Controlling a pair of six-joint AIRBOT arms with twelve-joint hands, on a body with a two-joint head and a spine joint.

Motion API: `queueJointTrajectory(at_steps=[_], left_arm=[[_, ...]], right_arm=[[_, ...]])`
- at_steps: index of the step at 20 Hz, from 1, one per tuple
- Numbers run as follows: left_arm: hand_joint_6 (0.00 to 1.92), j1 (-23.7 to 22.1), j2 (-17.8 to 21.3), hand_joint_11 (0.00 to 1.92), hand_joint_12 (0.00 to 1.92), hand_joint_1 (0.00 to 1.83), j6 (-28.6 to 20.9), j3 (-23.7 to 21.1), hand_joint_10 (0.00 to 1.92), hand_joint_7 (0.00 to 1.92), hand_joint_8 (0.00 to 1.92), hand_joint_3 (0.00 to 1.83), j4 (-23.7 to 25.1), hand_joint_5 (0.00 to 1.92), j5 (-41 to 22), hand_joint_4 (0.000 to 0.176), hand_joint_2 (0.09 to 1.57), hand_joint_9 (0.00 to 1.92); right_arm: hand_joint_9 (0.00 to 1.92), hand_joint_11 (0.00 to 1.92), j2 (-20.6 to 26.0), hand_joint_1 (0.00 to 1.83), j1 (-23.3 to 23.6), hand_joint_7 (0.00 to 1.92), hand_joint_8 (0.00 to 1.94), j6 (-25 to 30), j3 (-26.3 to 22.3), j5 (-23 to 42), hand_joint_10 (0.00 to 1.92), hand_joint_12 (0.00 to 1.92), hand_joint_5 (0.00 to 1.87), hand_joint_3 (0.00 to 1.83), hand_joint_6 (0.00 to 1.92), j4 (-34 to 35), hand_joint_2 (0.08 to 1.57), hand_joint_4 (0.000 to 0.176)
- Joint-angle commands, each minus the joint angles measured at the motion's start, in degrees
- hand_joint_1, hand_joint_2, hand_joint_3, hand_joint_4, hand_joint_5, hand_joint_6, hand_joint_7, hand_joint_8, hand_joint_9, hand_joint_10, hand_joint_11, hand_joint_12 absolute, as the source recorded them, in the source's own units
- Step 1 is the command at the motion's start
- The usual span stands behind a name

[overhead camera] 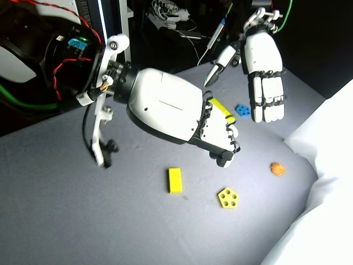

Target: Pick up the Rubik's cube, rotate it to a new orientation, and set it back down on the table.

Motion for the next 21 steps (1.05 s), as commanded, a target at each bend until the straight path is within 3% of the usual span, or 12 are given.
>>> queueJointTrajectory(at_steps=[1, 3, 4, 5, 6, 7, 8, 9, 15, 16, 18, 21], left_arm=[[0.00, -1.24, 0.79, 0.00, 0.19, 0.47, 1.74, -0.11, 0.01, 0.07, 0.01, 0.00, 0.44, 0.00, 2.06, 0.044, 0.87, 0.10], [0.02, -2.81, 1.66, 0.00, 0.61, 0.51, 4.62, 0.10, 0.06, 0.23, 0.04, 0.00, -0.72, 0.08, 5.84, 0.038, 0.88, 0.26], [0.01, -3.00, 1.97, 0.00, 0.93, 0.54, 4.67, 0.16, 0.59, 0.29, 0.31, 0.00, -0.70, 0.22, 6.93, 0.035, 0.91, 0.24], [0.03, -3.17, 2.14, 0.00, 1.18, 0.53, 4.67, 0.23, 1.11, 0.15, 0.89, 0.00, -0.66, 0.30, 7.68, 0.028, 0.93, 0.14], [0.10, -3.36, 2.52, 0.00, 1.37, 0.56, 4.67, 0.24, 1.45, 0.04, 1.28, 0.00, -0.64, 0.38, 8.92, 0.019, 0.92, 0.06], [0.70, -3.49, 2.82, 0.00, 1.51, 0.54, 4.67, 0.12, 1.62, 0.01, 1.41, 0.00, -0.51, 0.20, 9.41, 0.010, 0.94, 0.01], [1.15, -3.73, 3.27, 0.00, 1.53, 0.57, 4.67, -0.18, 1.59, 0.00, 1.57, 0.00, -0.29, 0.10, 9.62, 0.009, 0.93, 0.09], [1.35, -3.92, 3.73, 0.00, 1.46, 0.57, 4.68, -0.51, 1.58, 0.00, 1.66, 0.00, -0.22, 0.07, 9.52, 0.013, 0.94, 0.10], [1.49, -5.15, 5.40, 0.00, 1.44, 0.58, 4.69, -1.44, 1.63, 0.03, 1.68, 0.00, 0.38, 0.02, 8.65, 0.005, 0.93, 0.14], [1.50, -5.22, 5.59, 0.00, 1.42, 0.56, 4.69, -1.45, 1.64, 0.01, 1.68, 0.00, 0.52, 0.00, 8.84, 0.015, 0.94, 0.11], [1.49, -5.25, 5.68, 0.00, 1.51, 0.55, 4.69, -1.44, 1.51, 0.06, 1.58, 0.00, 0.92, 0.03, 9.09, 0.015, 0.95, 0.16], [1.45, -5.22, 5.72, 0.00, 1.50, 0.60, 4.69, -0.98, 1.65, 0.04, 1.61, 0.00, 1.92, 0.04, 11.01, 0.004, 0.94, 0.09]], right_arm=[[0.19, 0.00, 0.03, 0.50, 0.60, 0.26, 1.36, 2.62, 0.02, 8.64, 1.38, 1.26, 0.25, 0.00, 0.93, -3.70, 1.19, 0.000], [0.18, 0.00, -0.03, 0.50, 0.63, 0.22, 1.46, 8.58, 0.27, 10.65, 1.45, 1.36, 0.16, 0.00, 1.36, -16.24, 1.19, 0.000], [0.15, 0.00, -0.03, 0.52, 0.63, 0.18, 1.55, 11.67, 0.31, 11.52, 1.55, 1.48, 0.13, 0.00, 1.49, -20.98, 1.20, 0.000], [0.14, 0.00, -0.02, 0.53, 0.63, 0.18, 1.59, 13.69, 0.31, 12.26, 1.60, 1.57, 0.14, 0.00, 1.51, -24.10, 1.19, 0.000], [0.13, 0.00, -0.02, 0.52, 0.63, 0.18, 1.60, 16.67, 0.32, 13.16, 1.62, 1.60, 0.13, 0.00, 1.55, -28.01, 1.19, 0.000], [0.14, 0.00, -0.02, 0.52, 0.64, 0.19, 1.59, 18.77, 0.35, 13.81, 1.62, 1.61, 0.12, 0.00, 1.57, -30.98, 1.20, 0.000], [0.13, 0.00, -0.03, 0.51, 0.67, 0.17, 1.61, 20.29, 0.37, 14.20, 1.64, 1.63, 0.12, 0.00, 1.57, -33.76, 1.21, 0.000], [0.13, 0.00, -0.03, 0.51, 0.70, 0.17, 1.63, 21.27, 0.35, 14.28, 1.66, 1.69, 0.12, 0.00, 1.60, -35.08, 1.21, 0.000], [0.17, 0.00, -0.05, 0.57, 1.48, 0.23, 1.61, 22.96, 0.34, 11.89, 1.64, 1.75, 0.16, 0.00, 1.57, -35.16, 1.19, 0.000], [0.19, 0.00, -0.04, 0.57, 1.74, 0.24, 1.62, 23.12, 0.33, 12.04, 1.64, 1.75, 0.17, 0.00, 1.59, -35.16, 1.19, 0.000], [0.20, 0.00, 0.24, 0.55, 1.96, 0.24, 1.63, 23.13, 0.42, 14.26, 1.64, 1.76, 0.14, 0.00, 1.60, -35.16, 1.20, 0.000], [0.21, 0.00, 0.49, 0.54, 1.55, 0.24, 1.64, 23.35, 0.62, 18.32, 1.64, 1.77, 0.17, 0.00, 1.54, -35.16, 1.20, 0.000]])
